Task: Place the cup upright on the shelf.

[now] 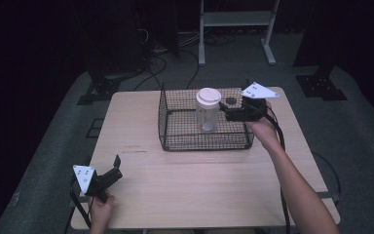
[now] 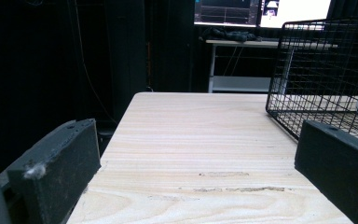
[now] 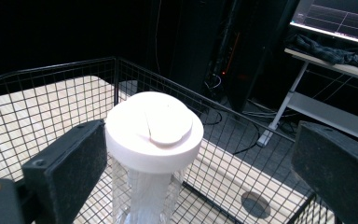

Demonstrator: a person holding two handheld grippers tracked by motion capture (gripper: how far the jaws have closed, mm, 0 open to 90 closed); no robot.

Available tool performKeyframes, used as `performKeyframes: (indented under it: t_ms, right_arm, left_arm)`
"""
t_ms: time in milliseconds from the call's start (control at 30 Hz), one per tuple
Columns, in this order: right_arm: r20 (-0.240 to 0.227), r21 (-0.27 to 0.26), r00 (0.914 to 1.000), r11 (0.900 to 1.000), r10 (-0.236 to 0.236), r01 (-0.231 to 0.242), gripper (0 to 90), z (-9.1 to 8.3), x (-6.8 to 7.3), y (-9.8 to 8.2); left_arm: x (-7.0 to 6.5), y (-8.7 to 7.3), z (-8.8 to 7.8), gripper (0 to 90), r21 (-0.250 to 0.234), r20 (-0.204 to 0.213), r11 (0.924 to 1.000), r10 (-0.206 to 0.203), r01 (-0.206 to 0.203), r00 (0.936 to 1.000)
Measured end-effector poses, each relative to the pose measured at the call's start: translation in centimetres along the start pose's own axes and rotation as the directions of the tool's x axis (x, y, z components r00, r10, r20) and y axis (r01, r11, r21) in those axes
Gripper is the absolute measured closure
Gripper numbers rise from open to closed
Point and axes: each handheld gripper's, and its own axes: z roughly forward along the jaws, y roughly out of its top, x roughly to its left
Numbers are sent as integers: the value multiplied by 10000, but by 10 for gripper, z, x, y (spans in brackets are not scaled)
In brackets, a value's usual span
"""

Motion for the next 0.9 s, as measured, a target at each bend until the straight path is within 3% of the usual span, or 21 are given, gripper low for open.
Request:
performKeyframes:
  t_ms: [900]
  right_arm:
    - [-269,152,9996,9999,-2,6,40,-37,4,-27]
  left_arm:
    - [0,0,1,0,-11,-43,10000,-11,11,10000]
